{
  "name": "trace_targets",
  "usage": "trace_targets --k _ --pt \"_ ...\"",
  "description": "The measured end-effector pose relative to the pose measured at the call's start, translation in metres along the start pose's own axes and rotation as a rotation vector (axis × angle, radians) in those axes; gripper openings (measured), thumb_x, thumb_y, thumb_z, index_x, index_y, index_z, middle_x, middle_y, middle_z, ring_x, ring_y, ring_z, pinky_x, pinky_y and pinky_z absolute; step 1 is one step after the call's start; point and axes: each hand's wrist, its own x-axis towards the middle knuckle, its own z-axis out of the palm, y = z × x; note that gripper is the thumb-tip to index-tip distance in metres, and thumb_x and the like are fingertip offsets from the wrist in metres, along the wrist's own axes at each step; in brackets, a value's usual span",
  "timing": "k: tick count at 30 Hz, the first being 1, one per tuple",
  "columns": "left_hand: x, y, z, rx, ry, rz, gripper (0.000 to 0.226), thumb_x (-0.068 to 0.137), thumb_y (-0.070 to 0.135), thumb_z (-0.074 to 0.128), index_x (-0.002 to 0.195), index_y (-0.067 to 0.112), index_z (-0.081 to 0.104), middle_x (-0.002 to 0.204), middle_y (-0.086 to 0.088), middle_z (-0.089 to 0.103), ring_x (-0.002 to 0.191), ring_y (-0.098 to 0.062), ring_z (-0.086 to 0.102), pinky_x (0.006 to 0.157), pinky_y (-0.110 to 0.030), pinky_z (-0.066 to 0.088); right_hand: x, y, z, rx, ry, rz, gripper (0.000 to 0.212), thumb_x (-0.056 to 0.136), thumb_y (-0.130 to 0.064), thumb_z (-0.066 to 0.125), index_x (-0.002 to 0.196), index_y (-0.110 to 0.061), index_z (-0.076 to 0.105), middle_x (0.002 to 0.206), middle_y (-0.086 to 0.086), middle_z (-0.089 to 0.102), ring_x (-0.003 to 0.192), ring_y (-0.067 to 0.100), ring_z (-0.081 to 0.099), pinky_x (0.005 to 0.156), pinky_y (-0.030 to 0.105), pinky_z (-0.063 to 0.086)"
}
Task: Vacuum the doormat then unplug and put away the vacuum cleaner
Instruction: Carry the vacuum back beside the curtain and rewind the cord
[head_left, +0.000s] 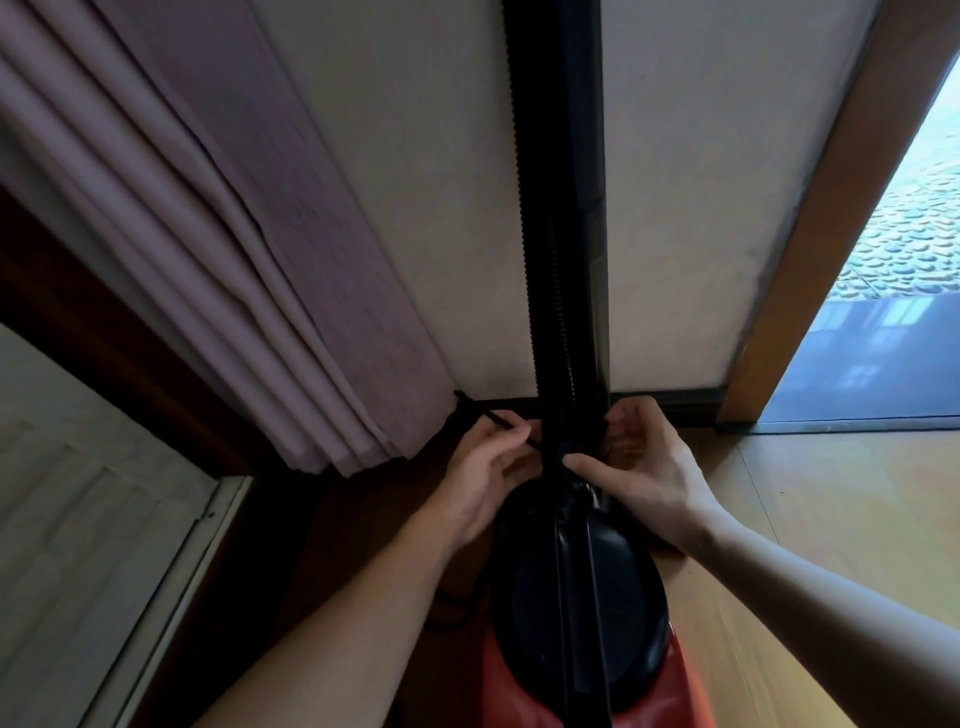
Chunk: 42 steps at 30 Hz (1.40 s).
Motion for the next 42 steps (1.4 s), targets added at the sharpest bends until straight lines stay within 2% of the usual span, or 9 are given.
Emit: trace_targets --k 7,15,19,22,27,30,35,40,42 --pt "-0.03 0.034 -0.002 0.124 0.071 0.084 0.029 0.073 0.01 0.063 0.096 0.013 0.045 0.11 -0.014 0.069 0.11 -0.025 0.068 0.093 -0.035 0.051 0.001 0.005 -0.009 -0.004 -0.048 -0.099 0.068 0.059 -0.059 0.088 0.11 -0.033 0.053 0.11 -0.009 0.061 0.1 0.004 0.06 0.08 0.018 0.047" --pt "-0.094 0.095 0.022 0.052 0.147 0.013 0.016 0.078 0.01 0.058 0.084 0.019 0.046 0.091 -0.008 0.07 0.096 -0.031 0.07 0.095 -0.045 0.048 -0.012 -0.018 -0.018 0.066 -0.061 -0.061 0.062 0.064 -0.059 0.087 0.109 -0.031 0.054 0.11 -0.003 0.063 0.1 0.013 0.063 0.087 0.036 0.055" --pt "-0.138 0.105 0.036 0.044 0.216 -0.007 0.013 0.078 0.013 0.058 0.083 0.019 0.048 0.088 -0.007 0.068 0.089 -0.028 0.07 0.093 -0.044 0.049 -0.043 -0.036 -0.021 0.105 -0.001 -0.069 0.065 0.064 -0.066 0.079 0.112 -0.029 0.055 0.11 -0.005 0.059 0.102 0.009 0.061 0.091 0.036 0.054" --pt "-0.169 0.102 0.036 0.119 0.194 -0.005 0.008 0.087 0.021 0.059 0.083 0.021 0.053 0.085 -0.006 0.066 0.08 -0.023 0.068 0.088 -0.044 0.05 -0.055 -0.046 -0.03 0.087 -0.002 -0.139 0.061 0.069 -0.067 0.072 0.113 -0.028 0.055 0.109 -0.006 0.06 0.103 0.008 0.061 0.092 0.039 0.054" --pt "-0.222 0.062 0.029 0.219 0.188 -0.062 0.032 0.094 0.043 0.046 0.087 0.014 0.055 0.084 -0.01 0.063 0.079 -0.026 0.065 0.087 -0.043 0.053 -0.061 -0.057 -0.039 -0.005 -0.06 -0.26 0.055 0.076 -0.063 0.065 0.113 -0.024 0.055 0.11 0.003 0.064 0.099 0.017 0.066 0.092 0.047 0.054" --pt "-0.261 0.036 0.034 0.214 0.224 -0.1 0.03 0.096 0.037 0.047 0.095 0.009 0.058 0.086 -0.011 0.066 0.086 -0.031 0.069 0.093 -0.044 0.052 -0.071 -0.087 -0.047 -0.068 -0.104 -0.316 0.054 0.075 -0.062 0.063 0.114 -0.026 0.056 0.108 0.005 0.064 0.097 0.015 0.065 0.092 0.04 0.054" --pt "-0.314 0.014 0.037 0.319 0.304 -0.18 0.032 0.101 0.026 0.049 0.097 -0.001 0.065 0.08 -0.013 0.068 0.087 -0.038 0.073 0.085 -0.035 0.057 -0.118 -0.115 -0.044 -0.117 -0.175 -0.388 0.048 0.08 -0.054 0.066 0.116 -0.024 0.058 0.106 -0.003 0.063 0.099 0.007 0.063 0.089 0.027 0.05" --pt "-0.339 -0.025 0.037 0.401 0.126 -0.438 0.031 0.098 0.031 0.055 0.111 0.005 0.063 0.086 -0.005 0.072 0.092 -0.03 0.074 0.098 -0.039 0.05 -0.161 -0.092 -0.052 -0.438 -0.387 -0.525 0.049 0.084 -0.052 0.068 0.124 -0.026 0.054 0.112 -0.009 0.056 0.103 -0.002 0.055 0.085 0.011 0.041" --pt "-0.345 -0.038 0.038 0.424 0.023 -0.541 0.031 0.096 0.035 0.058 0.111 0.008 0.061 0.088 -0.005 0.073 0.089 -0.023 0.074 0.095 -0.039 0.047 -0.163 -0.101 -0.068 -0.513 -0.438 -0.542 0.051 0.085 -0.048 0.07 0.127 -0.022 0.055 0.112 -0.005 0.057 0.101 0.002 0.056 0.086 0.014 0.045"
